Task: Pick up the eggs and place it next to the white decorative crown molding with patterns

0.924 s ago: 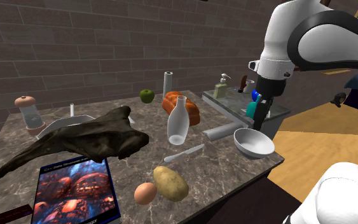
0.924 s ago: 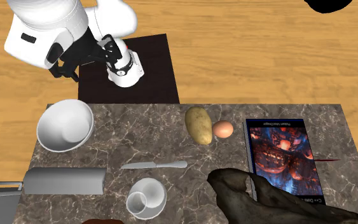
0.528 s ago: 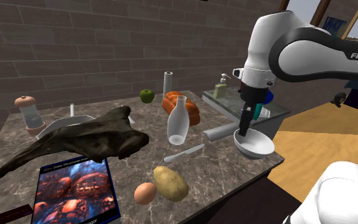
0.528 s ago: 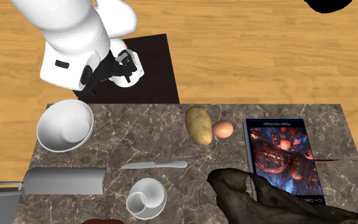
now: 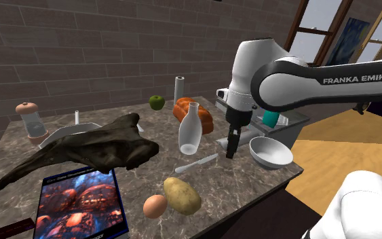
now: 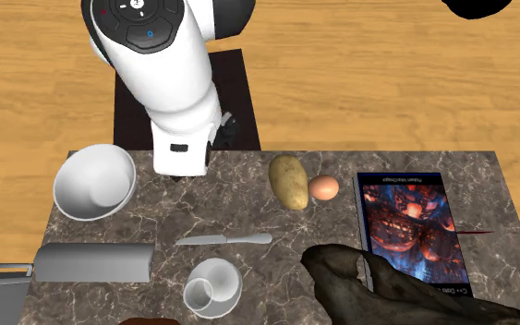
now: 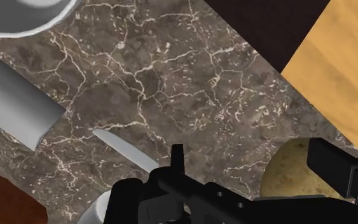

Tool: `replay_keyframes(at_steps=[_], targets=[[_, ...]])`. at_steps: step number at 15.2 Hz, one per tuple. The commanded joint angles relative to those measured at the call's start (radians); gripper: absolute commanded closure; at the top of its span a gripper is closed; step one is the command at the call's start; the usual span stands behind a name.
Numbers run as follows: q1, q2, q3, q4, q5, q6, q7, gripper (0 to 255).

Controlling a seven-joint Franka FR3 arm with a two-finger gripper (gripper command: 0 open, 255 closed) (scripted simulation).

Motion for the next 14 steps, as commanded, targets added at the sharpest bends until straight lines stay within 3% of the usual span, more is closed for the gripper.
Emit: replay_keyframes(at_steps=[1, 14], targets=[[0.023, 0.049, 0.01, 0.006, 0.014, 0.056, -0.031, 0], [0.162, 0.396, 0.109, 0.11, 0.083, 0.378, -0.209, 0]])
